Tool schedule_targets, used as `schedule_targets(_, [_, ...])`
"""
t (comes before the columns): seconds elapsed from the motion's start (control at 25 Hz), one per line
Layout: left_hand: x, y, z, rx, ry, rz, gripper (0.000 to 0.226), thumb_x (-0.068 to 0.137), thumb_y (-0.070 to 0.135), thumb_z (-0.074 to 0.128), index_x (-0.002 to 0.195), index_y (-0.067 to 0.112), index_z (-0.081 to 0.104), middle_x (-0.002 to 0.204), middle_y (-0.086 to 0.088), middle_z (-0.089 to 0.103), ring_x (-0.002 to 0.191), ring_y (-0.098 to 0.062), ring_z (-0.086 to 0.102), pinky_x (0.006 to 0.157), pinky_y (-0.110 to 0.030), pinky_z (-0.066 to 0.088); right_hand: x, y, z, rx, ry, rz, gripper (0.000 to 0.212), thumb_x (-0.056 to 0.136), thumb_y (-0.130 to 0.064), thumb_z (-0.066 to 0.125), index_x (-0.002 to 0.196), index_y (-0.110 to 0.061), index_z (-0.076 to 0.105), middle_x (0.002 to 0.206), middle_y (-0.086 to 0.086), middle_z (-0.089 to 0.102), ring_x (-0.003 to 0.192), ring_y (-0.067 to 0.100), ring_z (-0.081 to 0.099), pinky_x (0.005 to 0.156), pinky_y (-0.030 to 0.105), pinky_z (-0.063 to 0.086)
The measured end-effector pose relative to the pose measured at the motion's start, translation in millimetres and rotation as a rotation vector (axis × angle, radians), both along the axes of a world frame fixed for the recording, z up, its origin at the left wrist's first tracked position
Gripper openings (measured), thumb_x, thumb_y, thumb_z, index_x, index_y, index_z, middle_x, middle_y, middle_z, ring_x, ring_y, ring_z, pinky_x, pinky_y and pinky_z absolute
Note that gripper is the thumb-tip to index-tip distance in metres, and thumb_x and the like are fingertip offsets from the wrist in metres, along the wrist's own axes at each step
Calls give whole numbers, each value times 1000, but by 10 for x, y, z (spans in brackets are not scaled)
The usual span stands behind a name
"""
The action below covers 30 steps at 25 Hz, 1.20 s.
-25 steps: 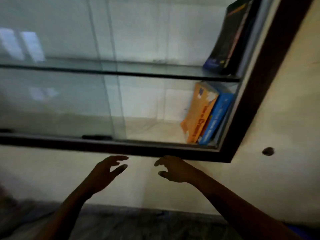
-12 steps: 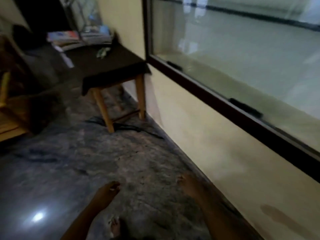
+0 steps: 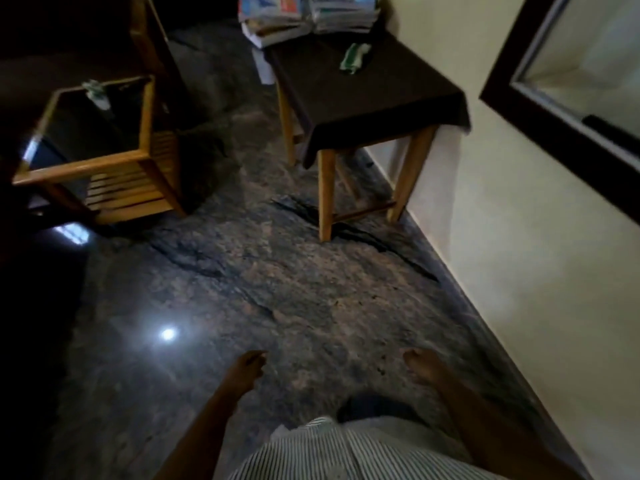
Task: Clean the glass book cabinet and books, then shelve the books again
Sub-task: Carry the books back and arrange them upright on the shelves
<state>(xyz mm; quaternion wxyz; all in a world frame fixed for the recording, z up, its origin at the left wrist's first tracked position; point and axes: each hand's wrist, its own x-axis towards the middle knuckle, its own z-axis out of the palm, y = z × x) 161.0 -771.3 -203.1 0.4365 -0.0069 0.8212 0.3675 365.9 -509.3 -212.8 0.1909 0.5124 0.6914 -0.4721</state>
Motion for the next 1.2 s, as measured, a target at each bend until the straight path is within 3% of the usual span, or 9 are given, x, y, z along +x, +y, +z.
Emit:
schedule_targets(0.04, [-142, 13, 25, -5, -43, -8, 20, 99, 16, 43, 113, 10, 55, 91, -7, 58, 77, -16, 51, 61, -22, 32, -220, 69, -52, -30, 20, -67, 24, 97, -17, 45, 97, 0, 62, 113, 17, 61, 100, 29, 58, 84, 21, 48])
schedule_targets(0.12, [-658, 110, -89, 27, -66, 153, 18, 100, 17, 42, 112, 11, 52, 87, -4, 56, 71, -13, 49, 62, -21, 29, -688, 197, -158, -96, 21, -124, 22, 97, -17, 45, 104, -4, 61, 114, 19, 62, 90, 26, 61, 78, 34, 50])
schedule_targets(0.2, [-1249, 304, -144, 34, -114, 306, 18, 99, 19, 42, 113, 12, 52, 88, -3, 57, 71, -13, 50, 63, -22, 30, -1394, 444, -245, -96, 74, -90, 24, 97, -15, 43, 111, -6, 60, 112, 15, 62, 82, 18, 58, 66, 26, 47])
schedule_targets(0.36, [-2264, 664, -116, -2, -142, 370, 28, 99, 23, 45, 120, 9, 55, 109, -9, 57, 91, -22, 54, 78, -28, 36, -2978, 1057, -57, -131, 153, 103, 25, 96, -18, 47, 115, -13, 62, 107, 8, 64, 88, 18, 61, 67, 28, 50])
schedule_targets(0.48, [-3130, 1028, 6, -3, -115, 339, 29, 98, 24, 47, 122, 10, 55, 110, -8, 58, 94, -23, 54, 81, -30, 37, -4308, 1613, 262, -186, 262, 205, 30, 97, -9, 43, 123, 3, 53, 84, 5, 53, 62, 6, 57, 48, 12, 43])
schedule_targets(0.56, [-3796, 1370, 133, 37, -52, 322, 29, 98, 23, 45, 123, 10, 55, 109, -8, 58, 93, -21, 54, 74, -27, 39, -5120, 1915, 656, -186, 378, 190, 28, 98, -7, 42, 121, 4, 52, 84, 4, 53, 58, 3, 56, 46, 11, 39])
schedule_targets(0.76, [-5287, 2471, 409, 241, 45, 133, 17, 98, 15, 45, 112, 15, 55, 117, -11, 57, 100, -22, 56, 82, -33, 42, -6405, 2675, 1329, -118, 564, 147, 19, 99, -24, 43, 110, -23, 59, 106, -5, 60, 97, 12, 58, 77, 22, 46])
schedule_targets(0.96, [-6923, 4114, 777, 386, 203, -123, 21, 97, 14, 47, 115, 14, 56, 106, -7, 58, 97, -21, 57, 72, -22, 45, -7383, 3507, 1504, -40, 670, -187, 19, 98, -22, 44, 104, -28, 61, 111, 1, 64, 95, 13, 62, 75, 24, 48])
schedule_targets(1.2, [-8544, 5526, 1430, 472, 654, -488, 41, 92, 16, 57, 132, 14, 49, 124, -3, 54, 114, -16, 53, 95, -24, 40, -8672, 4133, 1768, -153, 816, -506, 22, 98, -19, 43, 114, -19, 58, 104, 2, 66, 91, 15, 63, 78, 26, 48])
